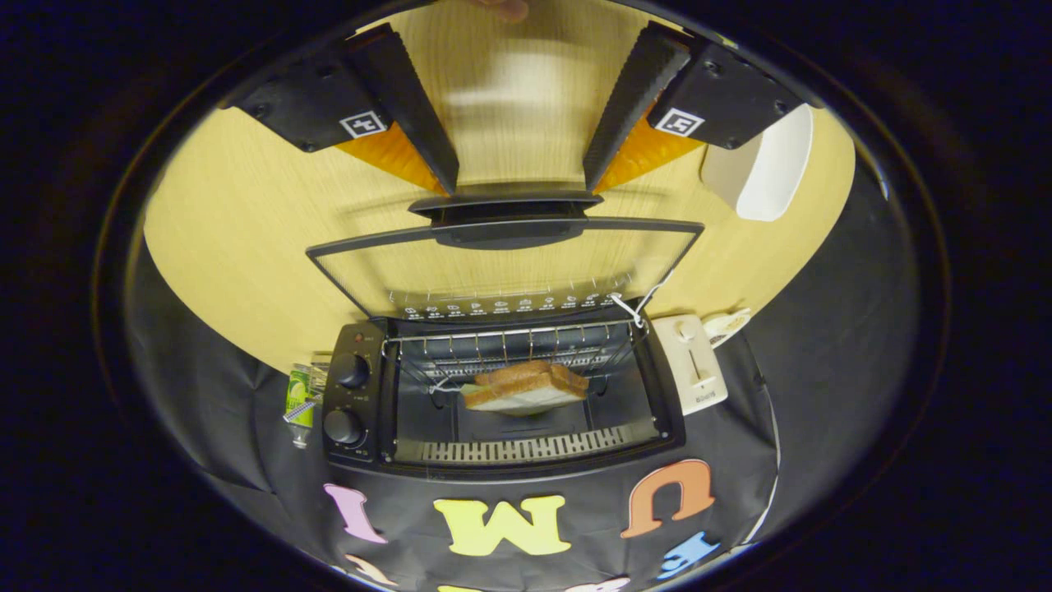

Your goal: Open the toaster oven, put the food inside, and close the toaster oven door.

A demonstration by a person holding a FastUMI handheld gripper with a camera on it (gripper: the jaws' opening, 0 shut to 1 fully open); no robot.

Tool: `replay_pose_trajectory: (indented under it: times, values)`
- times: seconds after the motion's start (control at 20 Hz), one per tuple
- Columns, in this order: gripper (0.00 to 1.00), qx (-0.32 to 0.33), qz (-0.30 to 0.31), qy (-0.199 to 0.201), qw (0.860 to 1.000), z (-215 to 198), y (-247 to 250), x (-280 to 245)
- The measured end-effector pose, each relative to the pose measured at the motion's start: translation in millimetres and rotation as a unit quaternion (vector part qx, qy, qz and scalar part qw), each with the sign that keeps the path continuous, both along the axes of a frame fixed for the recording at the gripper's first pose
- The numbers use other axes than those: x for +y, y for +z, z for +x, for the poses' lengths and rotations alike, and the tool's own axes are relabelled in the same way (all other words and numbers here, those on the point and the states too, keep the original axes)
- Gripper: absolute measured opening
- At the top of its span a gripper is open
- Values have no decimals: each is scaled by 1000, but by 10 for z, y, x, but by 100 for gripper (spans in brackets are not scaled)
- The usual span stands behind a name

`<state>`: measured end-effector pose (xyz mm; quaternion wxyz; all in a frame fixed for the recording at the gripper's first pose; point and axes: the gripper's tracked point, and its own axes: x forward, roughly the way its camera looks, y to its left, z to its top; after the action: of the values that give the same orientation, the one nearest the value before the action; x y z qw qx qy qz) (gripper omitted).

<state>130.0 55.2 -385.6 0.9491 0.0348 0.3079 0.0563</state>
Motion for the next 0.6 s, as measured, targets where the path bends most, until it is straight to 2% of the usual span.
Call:
replay_pose_trajectory:
  times: [0.15, 0.35, 0.6]
  values:
    - [100, -7, 41, -9, 999, 17, 47, 11]
    - [100, -18, 143, -35, 989, 54, 123, 21]
    - [100, -15, 111, -29, 993, 42, 103, 32]
